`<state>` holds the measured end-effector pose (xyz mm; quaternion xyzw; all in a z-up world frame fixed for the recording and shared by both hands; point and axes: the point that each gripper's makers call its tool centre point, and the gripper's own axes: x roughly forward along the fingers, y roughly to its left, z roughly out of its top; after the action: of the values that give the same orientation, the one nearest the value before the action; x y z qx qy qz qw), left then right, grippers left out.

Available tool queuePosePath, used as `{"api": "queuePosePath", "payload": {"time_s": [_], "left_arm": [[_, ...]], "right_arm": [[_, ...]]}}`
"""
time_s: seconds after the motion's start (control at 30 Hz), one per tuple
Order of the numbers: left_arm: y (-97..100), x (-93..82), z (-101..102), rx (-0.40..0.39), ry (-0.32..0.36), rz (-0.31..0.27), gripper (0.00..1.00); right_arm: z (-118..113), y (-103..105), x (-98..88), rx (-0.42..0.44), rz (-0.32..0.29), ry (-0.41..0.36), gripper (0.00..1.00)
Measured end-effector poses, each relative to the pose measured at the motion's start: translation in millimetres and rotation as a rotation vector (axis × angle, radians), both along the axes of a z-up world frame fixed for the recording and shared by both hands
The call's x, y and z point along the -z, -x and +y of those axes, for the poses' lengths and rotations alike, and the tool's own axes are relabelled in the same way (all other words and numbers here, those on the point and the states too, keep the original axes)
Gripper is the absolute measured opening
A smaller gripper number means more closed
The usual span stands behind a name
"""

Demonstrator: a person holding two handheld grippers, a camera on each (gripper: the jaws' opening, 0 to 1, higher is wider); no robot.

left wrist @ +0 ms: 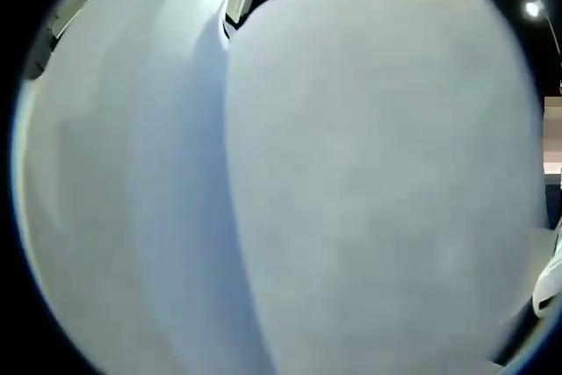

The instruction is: Organize the stack of printing papers by aligning and flattening the scattered papers on the table

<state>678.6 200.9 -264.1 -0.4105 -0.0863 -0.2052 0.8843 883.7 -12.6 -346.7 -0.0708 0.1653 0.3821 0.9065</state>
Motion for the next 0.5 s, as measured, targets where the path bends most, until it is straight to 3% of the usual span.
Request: {"api": "queuePosePath", "payload": {"time_s": [0.2, 0.23, 0.4, 0.5], "left_arm": [[-0.1, 0.1, 0, 0.003, 0.004, 0.0, 0.07], [-0.1, 0.0, -1, 0.003, 0.004, 0.0, 0.07], [0.0, -0.1, -1, 0.004, 0.006, -0.002, 0.07], [0.2, 0.0, -1, 0.003, 0.007, -0.002, 0.07]], "right_arm": [[3, 15, -1.6, 0.025, 0.024, -0.02, 0.0], [2, 8, 0.2, 0.025, 0.025, -0.018, 0.0], [4, 17, -0.3, 0.031, 0.026, -0.019, 0.0], [2, 8, 0.6, 0.03, 0.028, -0.018, 0.0]]}}
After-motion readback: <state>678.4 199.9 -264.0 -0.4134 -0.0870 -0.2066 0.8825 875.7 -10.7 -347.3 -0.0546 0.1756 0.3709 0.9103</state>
